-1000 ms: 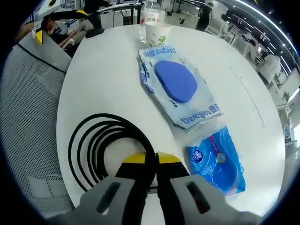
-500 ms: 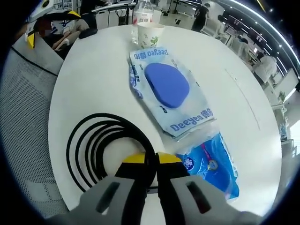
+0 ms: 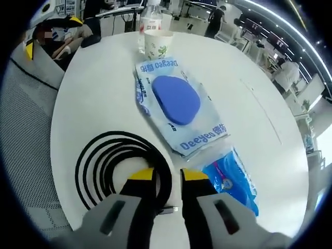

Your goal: Arrange the tabletop items into an orderly group along one side of the table until the central work area is clear of visible clutter.

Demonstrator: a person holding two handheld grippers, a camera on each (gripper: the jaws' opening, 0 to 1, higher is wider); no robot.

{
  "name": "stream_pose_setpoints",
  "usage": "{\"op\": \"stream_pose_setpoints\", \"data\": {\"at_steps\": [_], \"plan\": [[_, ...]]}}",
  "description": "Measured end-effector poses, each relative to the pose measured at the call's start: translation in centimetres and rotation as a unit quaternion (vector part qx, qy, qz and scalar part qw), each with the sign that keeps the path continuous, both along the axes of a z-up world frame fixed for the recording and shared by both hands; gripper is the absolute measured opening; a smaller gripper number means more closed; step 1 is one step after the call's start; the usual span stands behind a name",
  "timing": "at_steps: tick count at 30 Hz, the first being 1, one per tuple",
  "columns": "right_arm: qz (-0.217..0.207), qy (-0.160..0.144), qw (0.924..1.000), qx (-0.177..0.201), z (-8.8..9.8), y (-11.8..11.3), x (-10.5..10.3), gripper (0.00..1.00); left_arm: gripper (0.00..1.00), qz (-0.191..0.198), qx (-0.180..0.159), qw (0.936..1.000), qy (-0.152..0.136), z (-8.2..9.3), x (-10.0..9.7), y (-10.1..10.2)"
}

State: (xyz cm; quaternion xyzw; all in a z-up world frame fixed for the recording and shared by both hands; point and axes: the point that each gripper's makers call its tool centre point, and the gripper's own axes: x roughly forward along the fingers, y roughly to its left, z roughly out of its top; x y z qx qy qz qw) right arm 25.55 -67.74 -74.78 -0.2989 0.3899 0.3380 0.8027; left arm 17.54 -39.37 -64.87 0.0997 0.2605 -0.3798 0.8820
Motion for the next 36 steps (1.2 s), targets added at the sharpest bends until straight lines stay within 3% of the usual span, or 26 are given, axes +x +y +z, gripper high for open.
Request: {"op": "stream_pose_setpoints", "data": {"at_steps": [11,16,20,24,29,32,36], "plan": [[-0.080,-0.037,0.9938,0.068,3.2,0.1,-1.7,0.38,0.94,-0.010,0.003,0.9999,-0.005,0.0,-0.1,-0.2],[-0.153,-0.053,0.9787,0.127,5.2,-0.1,-2.9,0.50,0.96,-0.008,0.004,0.9998,-0.016,0.3,0.1,-0.2],[-0.166,-0.071,0.9740,0.137,6.6,-0.3,-4.1,0.57,0.98,-0.005,0.001,0.9997,-0.023,0.5,0.2,-0.1],[-0.192,-0.094,0.9637,0.160,8.2,-0.7,-5.9,0.66,0.99,-0.005,-0.002,0.9996,-0.027,0.7,0.3,-0.1],[-0.199,-0.106,0.9614,0.158,8.7,-1.2,-7.8,0.74,1.00,-0.001,-0.005,0.9994,-0.035,1.0,0.4,0.0],[-0.222,-0.114,0.9520,0.177,9.1,-1.4,-9.1,0.79,1.00,-0.003,-0.006,0.9993,-0.038,1.1,0.4,-0.1],[-0.228,-0.122,0.9488,0.181,9.2,-1.4,-10.7,0.87,1.00,-0.004,-0.005,0.9992,-0.038,1.1,0.4,-0.1]]}}
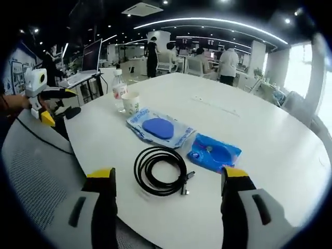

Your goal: Arrange the tabletop items into an orderly group along one side of the table until the central work area is clear of visible clutter.

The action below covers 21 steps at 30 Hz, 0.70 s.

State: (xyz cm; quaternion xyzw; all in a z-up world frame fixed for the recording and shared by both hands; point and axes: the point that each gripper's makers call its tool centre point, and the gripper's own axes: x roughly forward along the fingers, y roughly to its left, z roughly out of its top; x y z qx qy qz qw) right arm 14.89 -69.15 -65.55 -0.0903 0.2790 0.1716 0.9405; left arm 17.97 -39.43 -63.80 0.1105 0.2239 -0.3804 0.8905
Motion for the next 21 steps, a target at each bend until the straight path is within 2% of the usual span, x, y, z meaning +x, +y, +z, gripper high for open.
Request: {"op": "stream_pose_setpoints", "data": {"at_steps": [6,10,15,21], "plan": [[-0.029,-0.013,0.9990,0.033,0.6,0.3,-1.7,0.95,1.00,0.003,0.001,1.0000,-0.002,0.0,0.1,0.1],[-0.044,-0.028,0.9980,0.035,0.9,0.2,-2.2,1.00,1.00,0.003,0.000,1.0000,-0.005,0.2,0.1,0.1],[-0.052,-0.038,0.9973,0.033,1.1,-0.1,-2.2,1.00,1.00,0.004,0.000,1.0000,-0.008,0.2,0.2,0.1],[-0.049,-0.034,0.9977,0.032,0.7,0.2,-2.2,1.00,1.00,0.008,-0.004,0.9999,-0.011,0.4,0.3,0.3]]}}
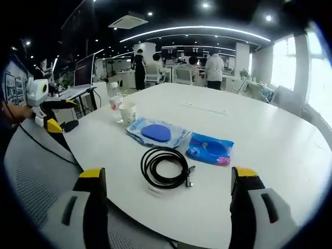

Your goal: Arrange the tabletop items into an orderly group along one side of the table until the central work area is clear of visible clutter.

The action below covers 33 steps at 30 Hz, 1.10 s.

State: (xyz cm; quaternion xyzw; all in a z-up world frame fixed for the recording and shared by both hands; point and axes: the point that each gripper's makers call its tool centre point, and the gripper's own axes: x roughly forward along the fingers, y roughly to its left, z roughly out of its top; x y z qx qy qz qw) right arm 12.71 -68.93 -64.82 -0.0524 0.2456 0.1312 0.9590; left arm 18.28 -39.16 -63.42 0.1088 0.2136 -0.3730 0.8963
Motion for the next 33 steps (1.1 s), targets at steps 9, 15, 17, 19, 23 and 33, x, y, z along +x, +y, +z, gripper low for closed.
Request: {"op": "stream_pose_setpoints", "data": {"at_steps": [9,15,17,19,23,33], "plan": [[0.011,0.011,0.9999,-0.004,-0.52,0.31,-0.25,1.00,1.00,0.001,-0.001,1.0000,0.000,0.03,0.03,0.01],[0.011,0.005,0.9999,-0.006,-0.32,0.27,-0.16,1.00,1.00,0.003,-0.003,1.0000,-0.001,0.08,0.10,0.04],[0.012,0.006,0.9999,-0.005,-0.37,0.31,-0.17,1.00,1.00,0.003,-0.003,1.0000,-0.001,0.08,0.12,0.07],[0.013,0.007,0.9999,-0.006,-0.42,0.35,-0.17,1.00,1.00,0.004,-0.004,1.0000,-0.001,0.10,0.11,0.04],[0.014,0.009,0.9998,-0.007,-0.47,0.38,-0.24,1.00,1.00,0.003,-0.004,1.0000,0.000,0.07,0.07,0.00],[0.011,0.013,0.9998,-0.007,-0.56,0.34,-0.34,1.00,0.99,0.001,-0.005,1.0000,0.007,-0.05,-0.08,-0.06]]}}
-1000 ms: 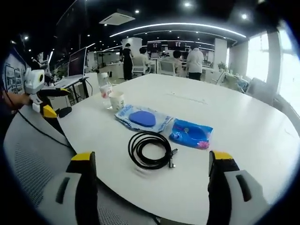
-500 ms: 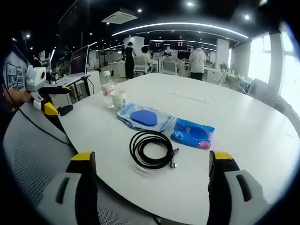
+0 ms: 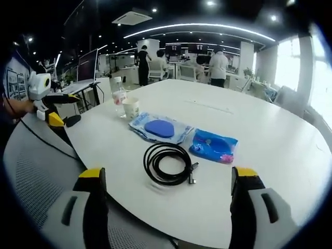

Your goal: Arrange the tabletop items into an orderly group along one side of the table until the central work area is clear of visible clutter.

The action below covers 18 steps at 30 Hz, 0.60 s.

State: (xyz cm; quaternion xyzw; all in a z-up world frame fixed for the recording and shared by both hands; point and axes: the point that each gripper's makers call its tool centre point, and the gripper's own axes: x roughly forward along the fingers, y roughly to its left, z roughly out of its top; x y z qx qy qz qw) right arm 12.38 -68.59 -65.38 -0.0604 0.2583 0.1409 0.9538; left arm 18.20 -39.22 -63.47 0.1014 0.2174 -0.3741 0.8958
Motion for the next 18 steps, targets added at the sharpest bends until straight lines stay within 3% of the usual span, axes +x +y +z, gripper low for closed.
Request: {"op": "stream_pose_setpoints", "data": {"at_steps": [18], "plan": [[0.001,0.004,1.0000,-0.001,-0.10,0.03,-0.17,1.00,0.98,-0.002,0.005,1.0000,0.004,-0.14,-0.18,0.03]]}}
